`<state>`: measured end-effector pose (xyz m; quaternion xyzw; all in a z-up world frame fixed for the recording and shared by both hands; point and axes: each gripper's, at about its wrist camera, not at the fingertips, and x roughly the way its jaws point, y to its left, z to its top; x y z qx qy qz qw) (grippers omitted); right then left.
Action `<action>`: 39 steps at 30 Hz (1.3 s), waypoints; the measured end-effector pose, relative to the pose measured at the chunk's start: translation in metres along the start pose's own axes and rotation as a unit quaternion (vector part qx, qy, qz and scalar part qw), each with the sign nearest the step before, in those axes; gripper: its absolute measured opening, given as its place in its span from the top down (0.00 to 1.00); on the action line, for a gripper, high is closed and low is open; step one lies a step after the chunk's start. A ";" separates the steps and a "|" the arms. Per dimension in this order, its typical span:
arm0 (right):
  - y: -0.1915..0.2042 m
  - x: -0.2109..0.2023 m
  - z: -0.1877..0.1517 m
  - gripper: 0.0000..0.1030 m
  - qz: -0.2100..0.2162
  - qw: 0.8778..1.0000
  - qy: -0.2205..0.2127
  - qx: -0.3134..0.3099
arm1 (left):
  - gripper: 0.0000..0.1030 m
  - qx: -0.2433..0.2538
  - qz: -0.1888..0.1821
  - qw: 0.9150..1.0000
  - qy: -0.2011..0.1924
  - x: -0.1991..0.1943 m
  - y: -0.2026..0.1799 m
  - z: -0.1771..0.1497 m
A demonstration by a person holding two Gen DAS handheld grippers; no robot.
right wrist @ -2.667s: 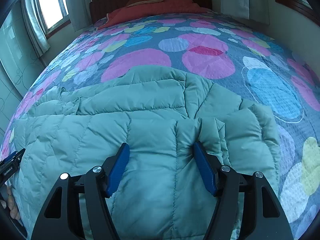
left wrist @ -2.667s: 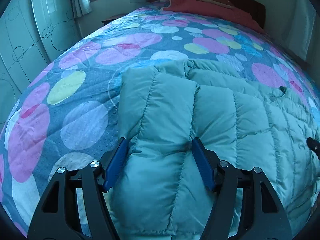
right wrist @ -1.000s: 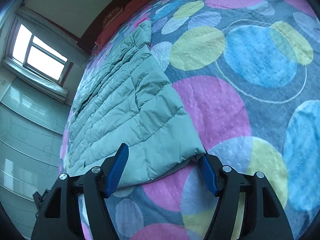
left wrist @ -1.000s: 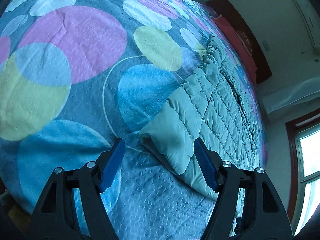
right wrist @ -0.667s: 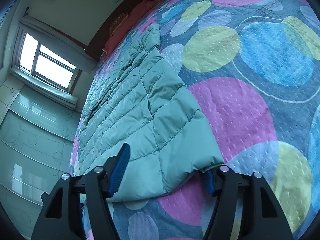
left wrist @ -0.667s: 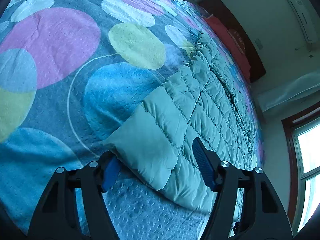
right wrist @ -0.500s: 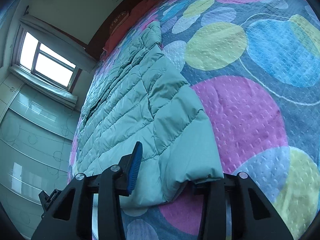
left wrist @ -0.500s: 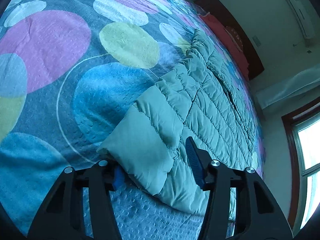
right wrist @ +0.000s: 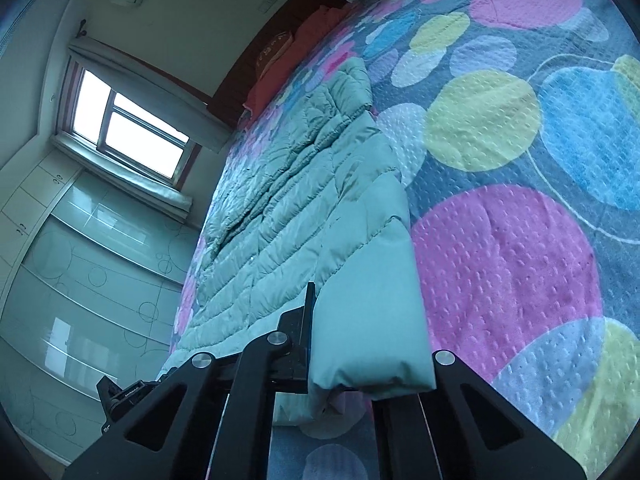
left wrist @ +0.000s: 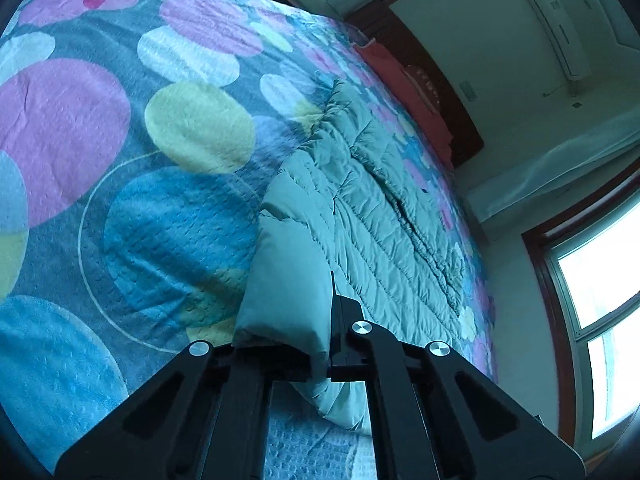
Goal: Fold large clothes
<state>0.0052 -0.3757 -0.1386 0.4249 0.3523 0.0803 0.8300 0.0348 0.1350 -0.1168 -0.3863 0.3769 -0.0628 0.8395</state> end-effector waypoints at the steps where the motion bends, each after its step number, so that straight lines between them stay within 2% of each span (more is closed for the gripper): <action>1: 0.004 -0.003 0.000 0.95 0.006 1.000 -0.002 -0.003 | 0.97 0.004 -0.005 1.000 -0.004 -0.005 -0.004 0.001; 14: 0.036 -0.047 0.007 0.95 0.065 0.997 -0.026 -0.025 | 0.98 0.026 -0.063 0.997 -0.034 -0.065 -0.036 0.014; 19: 0.055 -0.044 0.028 0.95 0.085 0.995 -0.030 -0.037 | 0.98 0.039 -0.077 0.995 -0.047 -0.063 -0.055 0.038; 23: 0.068 -0.029 0.060 0.95 0.090 0.994 -0.042 -0.045 | 0.98 0.060 -0.075 0.994 -0.057 -0.041 -0.076 0.067; 28: 0.078 0.010 0.109 0.95 0.090 0.994 -0.053 -0.043 | 0.98 0.074 -0.058 0.994 -0.063 0.009 -0.099 0.111; 36: 0.079 0.104 0.187 0.95 0.058 0.997 -0.040 -0.028 | 0.98 0.078 -0.001 0.996 -0.048 0.117 -0.117 0.181; 39: 0.076 0.142 0.212 0.95 0.042 0.998 -0.027 -0.024 | 0.98 0.095 0.024 0.994 -0.048 0.155 -0.125 0.199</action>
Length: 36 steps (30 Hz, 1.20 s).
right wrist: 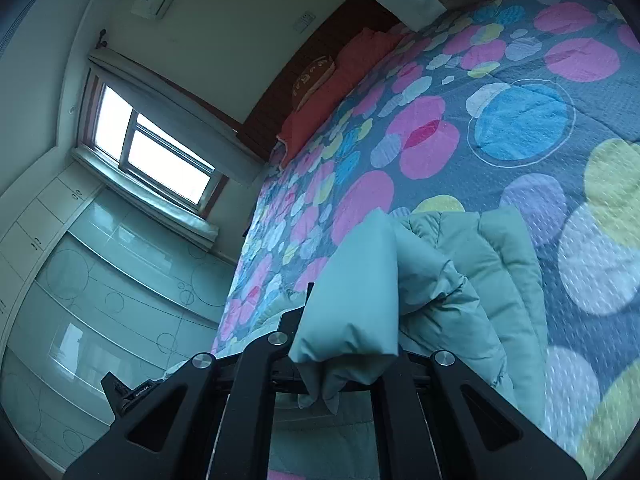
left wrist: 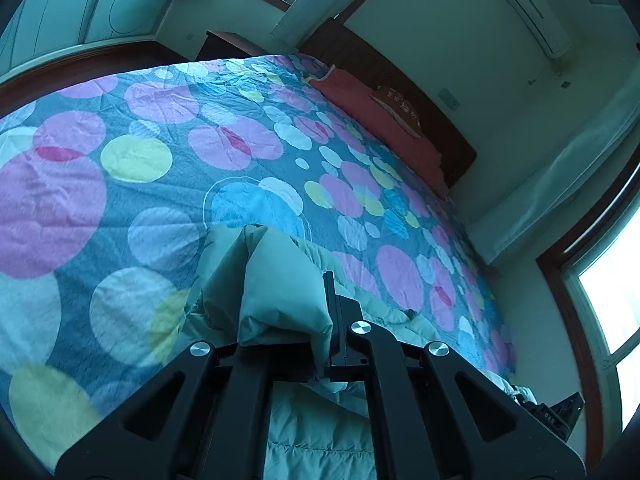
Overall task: Fold large clothes
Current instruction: 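Lift the hem and fold it toward the collar with both grippers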
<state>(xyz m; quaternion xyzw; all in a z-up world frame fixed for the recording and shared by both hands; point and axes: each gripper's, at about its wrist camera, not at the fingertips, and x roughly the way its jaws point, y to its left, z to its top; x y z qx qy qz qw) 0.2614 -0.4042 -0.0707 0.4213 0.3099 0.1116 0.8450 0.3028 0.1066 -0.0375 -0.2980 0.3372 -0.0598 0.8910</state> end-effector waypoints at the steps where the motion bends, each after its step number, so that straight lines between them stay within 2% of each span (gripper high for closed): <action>1: -0.002 0.012 0.006 0.95 -0.007 1.000 0.004 0.001 | 0.98 0.006 0.009 1.000 0.001 0.012 -0.002 0.004; 8: -0.033 0.086 0.027 0.95 -0.059 0.997 0.036 0.017 | 0.98 0.056 0.077 0.995 0.029 0.097 -0.005 0.011; 12: -0.047 0.103 0.031 0.91 -0.066 0.996 0.047 0.035 | 0.97 0.059 0.088 0.993 0.059 0.125 0.000 0.010; 13: -0.048 0.103 0.032 0.86 -0.064 0.996 0.050 0.037 | 0.93 0.055 0.091 0.992 0.063 0.126 0.001 0.011; 14: -0.047 0.102 0.034 0.83 -0.060 0.996 0.051 0.033 | 0.83 0.051 0.087 0.993 0.064 0.126 0.002 0.012; 15: -0.044 0.099 0.034 0.73 -0.058 0.997 0.048 0.027 | 0.75 0.046 0.084 0.993 0.063 0.123 0.002 0.015; 16: -0.041 0.095 0.035 0.59 -0.058 0.997 0.041 0.018 | 0.51 0.042 0.083 0.994 0.054 0.118 0.001 0.017; 17: -0.036 0.089 0.036 0.53 -0.061 0.998 0.031 0.008 | 0.39 0.039 0.086 0.995 0.038 0.110 0.000 0.019; 18: -0.032 0.083 0.038 0.45 -0.064 0.998 0.018 -0.001 | 0.37 0.039 0.094 0.995 0.020 0.101 -0.002 0.022; 21: -0.022 0.073 0.039 0.45 -0.062 0.998 0.007 -0.022 | 0.36 0.065 0.093 0.994 0.001 0.083 -0.009 0.024; 24: -0.011 0.079 0.034 0.45 -0.079 0.995 0.026 -0.049 | 0.36 0.108 0.108 0.988 0.017 0.081 -0.016 0.017; 28: 0.009 0.105 0.023 0.45 -0.123 0.985 0.055 -0.111 | 0.36 0.166 0.139 0.975 0.044 0.100 -0.025 0.006; 31: 0.024 0.135 0.015 0.45 -0.152 0.972 0.086 -0.159 | 0.36 0.186 0.154 0.968 0.062 0.121 -0.026 0.001; 36: 0.040 0.181 -0.001 0.45 -0.205 0.939 0.113 -0.252 | 0.36 0.216 0.185 0.956 0.069 0.152 -0.027 -0.006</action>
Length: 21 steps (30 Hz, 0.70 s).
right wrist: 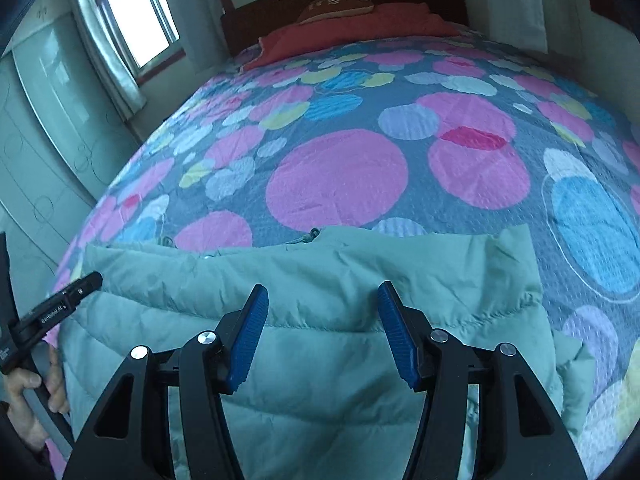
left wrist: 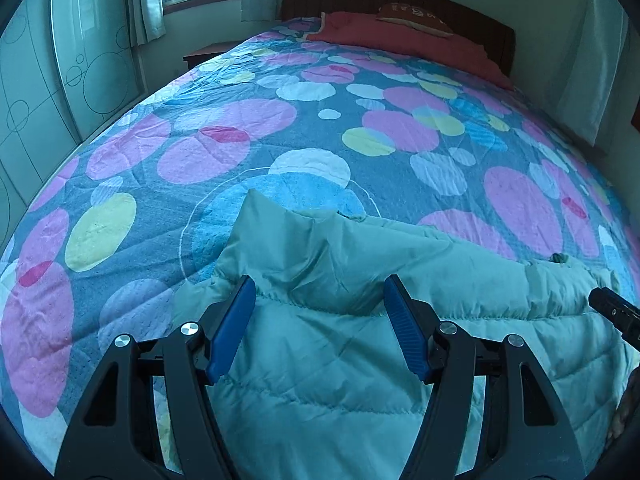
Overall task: Fold large clothes
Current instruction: 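Lift the hem and fold it toward the collar with both grippers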
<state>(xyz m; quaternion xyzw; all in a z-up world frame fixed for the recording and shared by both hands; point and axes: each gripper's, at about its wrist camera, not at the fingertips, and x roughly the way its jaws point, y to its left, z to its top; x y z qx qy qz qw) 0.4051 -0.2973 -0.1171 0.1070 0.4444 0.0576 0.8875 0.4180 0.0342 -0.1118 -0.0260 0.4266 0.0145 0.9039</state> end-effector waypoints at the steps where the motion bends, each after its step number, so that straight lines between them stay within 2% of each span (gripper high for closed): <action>1: 0.002 0.008 0.000 0.45 -0.009 1.000 0.009 -0.008 | 0.36 0.007 0.007 1.000 0.003 0.006 -0.003 0.000; 3: 0.002 0.025 -0.001 0.45 -0.023 0.999 0.023 -0.017 | 0.36 0.013 0.012 1.000 0.011 0.018 -0.006 -0.001; 7: -0.004 0.036 -0.001 0.45 -0.019 1.000 0.022 -0.004 | 0.34 0.013 0.015 1.000 0.022 0.031 -0.010 0.003; 9: -0.004 0.030 0.001 0.45 -0.016 1.000 0.023 0.000 | 0.34 0.016 0.013 0.999 0.028 0.024 -0.009 0.007; 11: -0.009 0.017 0.006 0.45 -0.013 1.000 0.006 0.008 | 0.34 0.010 -0.001 1.000 0.011 0.009 -0.002 0.011; 14: -0.029 0.004 0.012 0.45 -0.040 0.999 -0.013 0.029 | 0.34 0.008 0.022 1.000 0.000 0.008 0.011 0.017; 16: -0.046 0.013 0.012 0.45 -0.068 0.997 0.003 0.043 | 0.34 -0.009 0.035 0.999 0.031 0.027 0.023 0.016; 17: -0.055 0.024 0.009 0.45 -0.071 0.996 0.023 0.052 | 0.32 -0.027 0.023 0.998 0.052 0.038 0.030 0.015; 18: -0.061 0.031 0.007 0.44 -0.056 0.996 0.031 0.063 | 0.31 -0.049 0.006 0.997 0.066 0.045 0.036 0.014; 21: -0.062 0.023 0.011 0.44 -0.055 0.996 0.032 0.067 | 0.31 -0.074 -0.008 0.996 0.054 0.036 0.042 0.015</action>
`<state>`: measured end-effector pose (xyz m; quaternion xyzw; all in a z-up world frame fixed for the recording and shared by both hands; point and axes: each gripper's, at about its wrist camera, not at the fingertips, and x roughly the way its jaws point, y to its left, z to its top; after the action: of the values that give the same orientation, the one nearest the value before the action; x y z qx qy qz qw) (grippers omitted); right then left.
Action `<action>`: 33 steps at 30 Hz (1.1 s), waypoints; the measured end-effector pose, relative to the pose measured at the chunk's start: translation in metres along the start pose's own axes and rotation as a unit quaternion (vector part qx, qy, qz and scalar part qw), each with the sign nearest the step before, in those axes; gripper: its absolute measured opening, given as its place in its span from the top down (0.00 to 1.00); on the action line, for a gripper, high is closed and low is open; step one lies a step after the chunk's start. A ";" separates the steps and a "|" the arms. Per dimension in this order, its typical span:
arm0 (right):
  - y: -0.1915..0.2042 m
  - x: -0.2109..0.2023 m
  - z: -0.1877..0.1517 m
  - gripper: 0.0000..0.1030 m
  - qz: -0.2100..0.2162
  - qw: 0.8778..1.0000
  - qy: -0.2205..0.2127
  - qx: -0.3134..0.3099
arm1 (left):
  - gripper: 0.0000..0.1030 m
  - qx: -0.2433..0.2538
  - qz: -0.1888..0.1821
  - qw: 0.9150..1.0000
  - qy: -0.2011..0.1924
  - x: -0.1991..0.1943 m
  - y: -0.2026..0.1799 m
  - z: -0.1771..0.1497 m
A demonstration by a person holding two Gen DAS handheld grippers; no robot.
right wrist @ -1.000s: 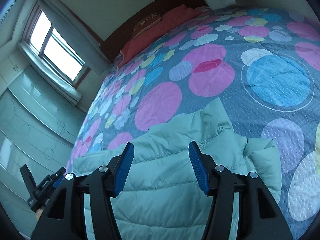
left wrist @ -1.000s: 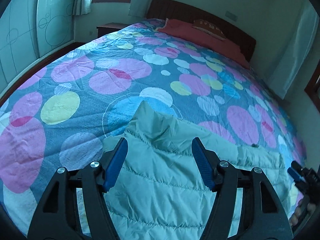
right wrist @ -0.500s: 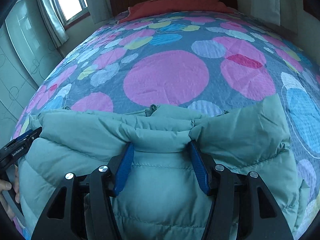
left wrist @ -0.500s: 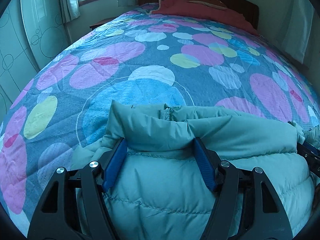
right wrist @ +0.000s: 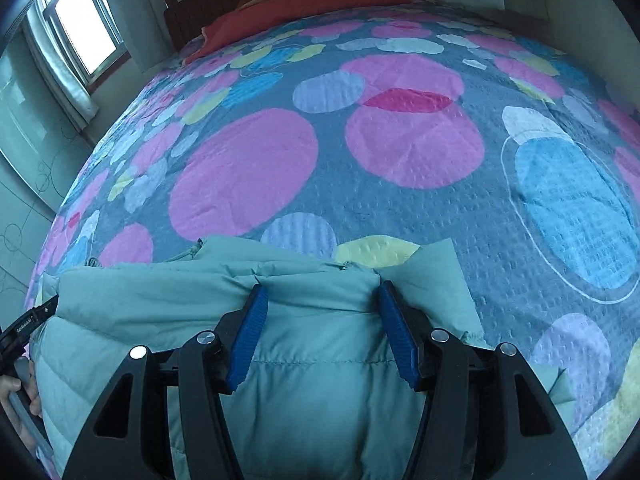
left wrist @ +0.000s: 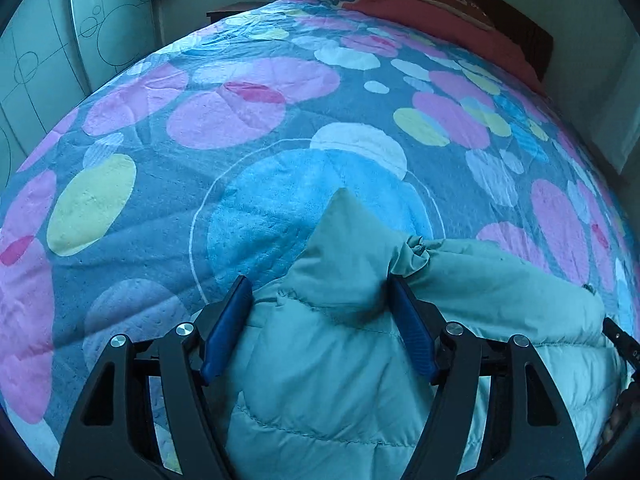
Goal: Fold large clothes
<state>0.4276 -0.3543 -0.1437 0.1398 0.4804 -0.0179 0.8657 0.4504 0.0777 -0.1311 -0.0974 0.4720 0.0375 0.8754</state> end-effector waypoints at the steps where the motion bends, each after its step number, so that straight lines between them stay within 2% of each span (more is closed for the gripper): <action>1: 0.000 -0.006 0.000 0.44 -0.003 1.000 -0.007 -0.002 | 0.31 -0.004 -0.006 1.000 -0.007 -0.003 0.002 0.000; 3: -0.007 -0.013 0.000 0.44 -0.017 0.999 -0.027 0.003 | 0.31 0.001 0.012 1.000 -0.015 0.002 0.004 -0.001; 4: -0.011 -0.007 -0.002 0.44 -0.027 0.999 -0.023 0.007 | 0.29 0.003 0.012 1.000 0.002 0.011 0.005 -0.001; 5: -0.016 0.004 -0.003 0.44 -0.020 1.000 -0.003 0.012 | 0.28 0.002 0.012 1.000 0.009 0.014 0.004 0.000; 7: -0.018 0.001 -0.002 0.44 -0.010 1.000 -0.005 0.019 | 0.28 0.007 0.021 1.000 0.001 0.006 0.000 0.001; 10: -0.020 -0.022 -0.003 0.44 0.006 1.000 -0.011 0.028 | 0.28 0.011 0.008 1.000 -0.009 -0.017 0.003 -0.002; 14: -0.033 -0.064 -0.020 0.44 0.014 0.998 -0.036 0.042 | 0.27 -0.012 -0.018 0.999 -0.032 -0.057 0.024 -0.015; 17: -0.053 -0.089 -0.043 0.39 0.024 0.997 -0.043 0.065 | 0.26 -0.037 -0.026 0.998 -0.040 -0.082 0.045 -0.036; 22: -0.084 -0.120 -0.093 0.39 0.027 0.993 -0.042 0.105 | 0.26 -0.107 -0.033 0.993 -0.030 -0.110 0.086 -0.088; 26: -0.106 -0.132 -0.135 0.39 0.056 0.985 -0.031 0.162 | 0.25 -0.167 -0.080 0.983 -0.001 -0.121 0.109 -0.135; 30: -0.114 -0.125 -0.169 0.39 0.110 0.971 -0.006 0.213 | 0.22 -0.225 -0.140 0.964 0.029 -0.116 0.115 -0.173; 33: -0.111 -0.115 -0.183 0.39 0.145 0.961 0.003 0.237 | 0.22 -0.202 -0.131 0.971 0.006 -0.116 0.102 -0.173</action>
<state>0.1967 -0.4251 -0.1636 0.4095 0.4391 -0.0050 0.7996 0.2285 0.1453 -0.1409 -0.3332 0.4431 0.0163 0.8321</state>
